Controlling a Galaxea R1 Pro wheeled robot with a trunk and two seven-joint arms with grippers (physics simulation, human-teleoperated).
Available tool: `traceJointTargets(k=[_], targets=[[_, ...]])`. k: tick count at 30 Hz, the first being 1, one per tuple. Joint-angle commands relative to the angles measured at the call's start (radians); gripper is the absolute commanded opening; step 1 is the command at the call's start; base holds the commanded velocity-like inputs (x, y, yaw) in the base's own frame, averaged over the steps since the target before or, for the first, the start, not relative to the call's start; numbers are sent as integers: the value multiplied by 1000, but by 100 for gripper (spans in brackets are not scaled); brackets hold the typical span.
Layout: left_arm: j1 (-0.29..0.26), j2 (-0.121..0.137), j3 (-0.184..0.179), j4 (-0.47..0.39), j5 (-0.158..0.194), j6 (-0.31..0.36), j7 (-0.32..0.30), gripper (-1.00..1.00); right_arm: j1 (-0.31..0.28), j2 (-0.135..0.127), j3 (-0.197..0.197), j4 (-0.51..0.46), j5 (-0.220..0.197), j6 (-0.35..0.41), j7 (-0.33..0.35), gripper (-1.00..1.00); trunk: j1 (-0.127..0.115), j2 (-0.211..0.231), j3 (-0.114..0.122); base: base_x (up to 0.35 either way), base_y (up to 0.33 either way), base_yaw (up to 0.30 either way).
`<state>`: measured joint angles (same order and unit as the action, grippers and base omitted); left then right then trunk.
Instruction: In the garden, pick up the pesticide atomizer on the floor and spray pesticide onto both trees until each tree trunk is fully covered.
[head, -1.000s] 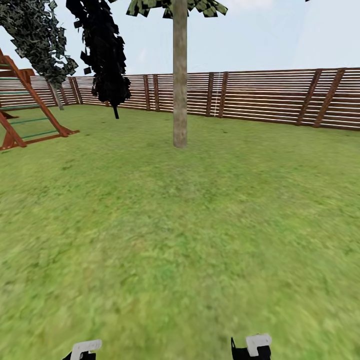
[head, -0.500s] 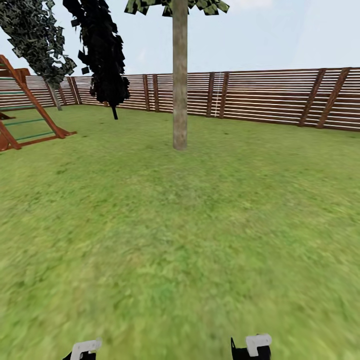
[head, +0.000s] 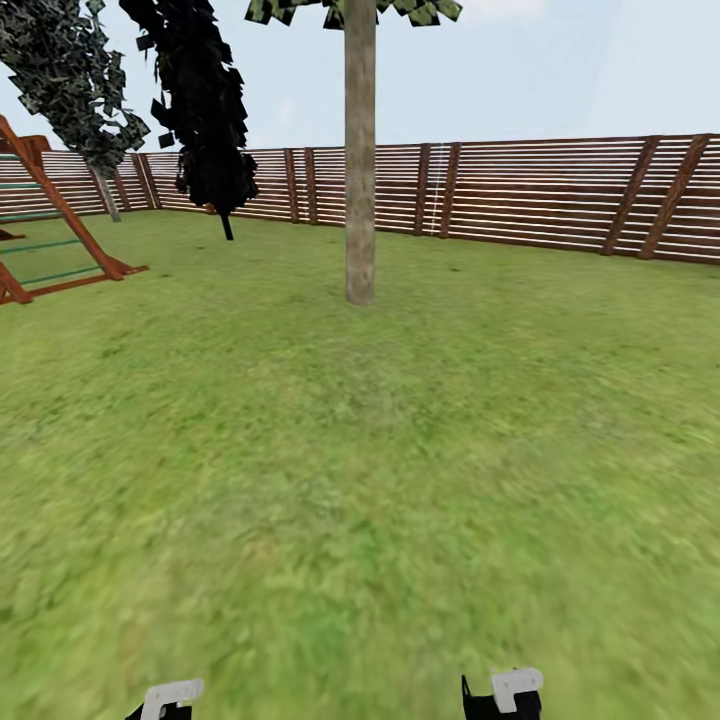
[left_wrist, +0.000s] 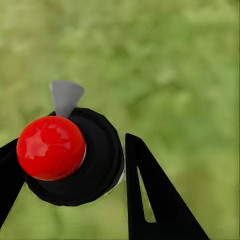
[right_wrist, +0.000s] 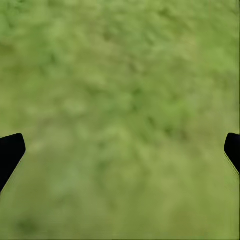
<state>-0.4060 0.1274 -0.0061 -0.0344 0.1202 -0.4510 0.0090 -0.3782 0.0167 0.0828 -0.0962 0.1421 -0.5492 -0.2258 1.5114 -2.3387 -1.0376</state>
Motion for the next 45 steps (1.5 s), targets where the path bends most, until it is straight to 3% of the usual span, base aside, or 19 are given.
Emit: traceJointTargets(k=[1, 45], targets=[[-1, 0, -2, 1, 6, -3, 0, -100, -1, 0, 8, 1, 5, 0, -10, 100, 0, 0, -1, 339, 0, 0], [-1, 0, -2, 1, 6, -3, 0, -100, -1, 0, 8, 1, 5, 0, -10, 100, 0, 0, -1, 339, 0, 0]])
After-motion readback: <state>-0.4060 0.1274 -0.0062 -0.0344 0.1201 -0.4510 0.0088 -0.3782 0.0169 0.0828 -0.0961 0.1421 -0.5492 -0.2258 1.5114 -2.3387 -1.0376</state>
